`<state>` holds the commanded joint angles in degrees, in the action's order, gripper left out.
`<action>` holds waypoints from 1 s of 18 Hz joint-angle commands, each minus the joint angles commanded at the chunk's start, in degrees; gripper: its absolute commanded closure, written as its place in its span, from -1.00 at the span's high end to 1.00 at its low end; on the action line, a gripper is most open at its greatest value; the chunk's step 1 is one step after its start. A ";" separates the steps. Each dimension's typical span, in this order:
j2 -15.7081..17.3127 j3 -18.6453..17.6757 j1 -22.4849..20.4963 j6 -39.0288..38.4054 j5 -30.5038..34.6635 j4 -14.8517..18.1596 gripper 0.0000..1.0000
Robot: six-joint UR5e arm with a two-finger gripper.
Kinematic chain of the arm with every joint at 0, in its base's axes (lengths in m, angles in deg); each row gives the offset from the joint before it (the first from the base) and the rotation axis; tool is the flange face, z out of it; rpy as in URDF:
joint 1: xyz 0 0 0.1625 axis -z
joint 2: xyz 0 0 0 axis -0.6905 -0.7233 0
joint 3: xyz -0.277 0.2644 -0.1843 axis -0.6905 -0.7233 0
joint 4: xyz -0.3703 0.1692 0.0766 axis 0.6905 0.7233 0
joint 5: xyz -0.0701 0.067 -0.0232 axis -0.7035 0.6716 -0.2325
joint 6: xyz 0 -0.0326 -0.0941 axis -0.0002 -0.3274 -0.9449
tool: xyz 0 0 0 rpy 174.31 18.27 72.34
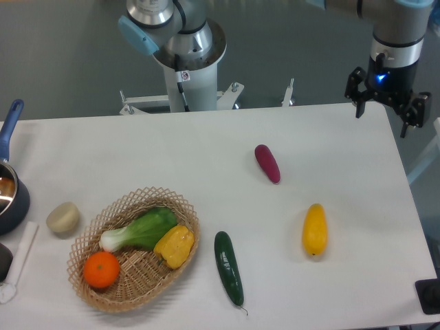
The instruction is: Pick up the mango from the table
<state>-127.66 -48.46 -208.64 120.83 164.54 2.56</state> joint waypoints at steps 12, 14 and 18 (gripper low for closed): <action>-0.09 -3.07 0.88 -3.24 0.53 -2.98 1.00; -0.09 -5.78 1.93 -6.22 0.26 -7.71 1.00; -1.31 -8.79 4.74 -18.25 0.35 -13.97 1.00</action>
<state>-128.97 -57.25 -203.90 102.58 164.89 -11.42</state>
